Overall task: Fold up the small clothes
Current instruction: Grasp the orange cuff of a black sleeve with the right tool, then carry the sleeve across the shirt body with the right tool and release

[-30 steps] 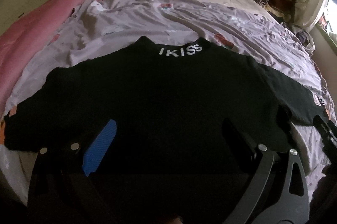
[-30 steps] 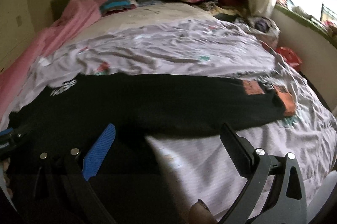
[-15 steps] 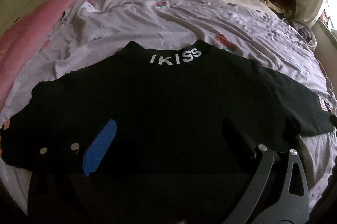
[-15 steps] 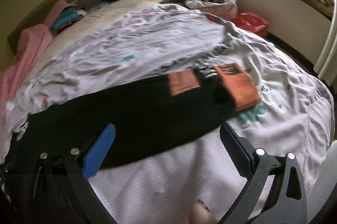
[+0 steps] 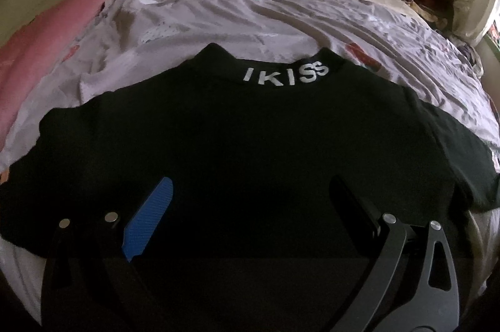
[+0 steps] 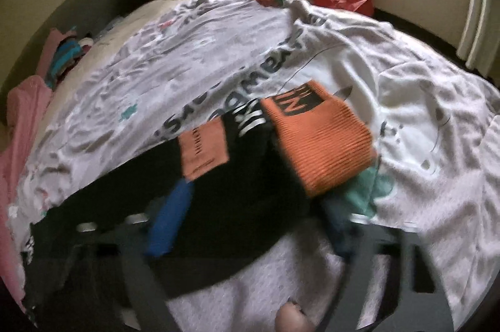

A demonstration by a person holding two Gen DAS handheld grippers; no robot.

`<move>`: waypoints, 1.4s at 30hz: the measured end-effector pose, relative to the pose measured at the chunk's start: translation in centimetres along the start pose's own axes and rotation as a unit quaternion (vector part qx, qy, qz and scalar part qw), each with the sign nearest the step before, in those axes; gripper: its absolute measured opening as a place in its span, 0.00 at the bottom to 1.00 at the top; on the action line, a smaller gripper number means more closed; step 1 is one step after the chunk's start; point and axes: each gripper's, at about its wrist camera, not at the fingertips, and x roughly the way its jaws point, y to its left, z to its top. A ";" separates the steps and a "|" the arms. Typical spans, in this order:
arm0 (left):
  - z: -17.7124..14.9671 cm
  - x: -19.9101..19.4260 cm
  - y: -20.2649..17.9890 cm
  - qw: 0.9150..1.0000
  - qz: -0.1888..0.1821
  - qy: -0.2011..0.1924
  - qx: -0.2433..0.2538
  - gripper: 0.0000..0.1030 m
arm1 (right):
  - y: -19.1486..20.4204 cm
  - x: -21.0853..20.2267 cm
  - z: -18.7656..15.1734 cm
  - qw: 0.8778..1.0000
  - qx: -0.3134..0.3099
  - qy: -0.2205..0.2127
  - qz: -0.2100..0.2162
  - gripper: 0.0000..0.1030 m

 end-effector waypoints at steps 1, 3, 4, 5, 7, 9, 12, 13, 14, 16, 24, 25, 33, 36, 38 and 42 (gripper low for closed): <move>0.0 -0.1 0.1 1.000 -0.004 0.000 -0.004 0.91 | 0.0 0.1 0.2 1.000 0.001 -0.003 0.005 0.45; 0.0 -0.5 0.3 1.000 -0.007 -0.005 -0.007 0.91 | -0.3 -0.3 0.5 1.000 0.008 -0.023 0.016 0.24; 0.1 -0.7 0.3 1.000 -0.007 -0.007 -0.007 0.91 | -0.4 -1.0 0.6 0.999 0.009 -0.036 0.031 0.12; 0.1 -0.9 0.2 1.000 -0.009 -0.009 -0.006 0.91 | -0.4 -1.4 0.6 0.998 0.008 -0.043 0.041 0.12; 0.3 -1.5 0.3 1.000 -0.014 -0.013 -0.007 0.91 | 0.1 -3.3 0.7 0.995 -0.003 -0.070 0.074 0.12; 0.5 -2.1 0.4 1.000 -0.021 -0.018 -0.010 0.91 | 1.0 -4.9 0.6 0.991 -0.019 -0.090 0.100 0.12; 0.7 -3.0 0.6 0.999 -0.018 -0.028 -0.011 0.91 | 2.8 -7.2 0.5 0.984 -0.047 -0.108 0.131 0.12; 0.7 -3.4 0.7 0.999 -0.017 -0.033 -0.012 0.91 | 3.4 -7.8 0.5 0.982 -0.054 -0.113 0.139 0.12; 0.8 -3.7 0.8 0.999 -0.016 -0.037 -0.011 0.91 | 4.0 -8.4 0.4 0.980 -0.063 -0.118 0.146 0.12; 0.9 -4.4 1.0 0.999 -0.011 -0.044 -0.009 0.91 | 5.5 -9.9 0.2 0.975 -0.083 -0.128 0.162 0.12; 0.9 -6.5 2.7 0.997 0.002 -0.076 -0.012 0.91 | 11.0 -14.0 -2.0 0.955 -0.151 -0.146 0.210 0.12; 0.8 -6.7 3.0 0.997 0.003 -0.078 -0.013 0.91 | 11.7 -14.5 -2.4 0.952 -0.161 -0.146 0.217 0.12; 0.3 -7.6 5.3 0.996 -0.014 -0.086 -0.031 0.91 | 16.5 -16.6 -5.5 0.935 -0.216 -0.145 0.241 0.12; 0.2 -7.6 6.4 0.995 -0.022 -0.084 -0.040 0.91 | 18.0 -17.2 -6.9 0.929 -0.237 -0.147 0.244 0.12; 0.0 -7.5 7.2 0.995 -0.026 -0.081 -0.046 0.91 | 19.1 -17.4 -7.7 0.925 -0.249 -0.143 0.250 0.12; -0.3 -7.7 8.3 0.995 -0.014 -0.085 -0.047 0.91 | 21.1 -17.4 -9.6 0.918 -0.272 -0.135 0.254 0.12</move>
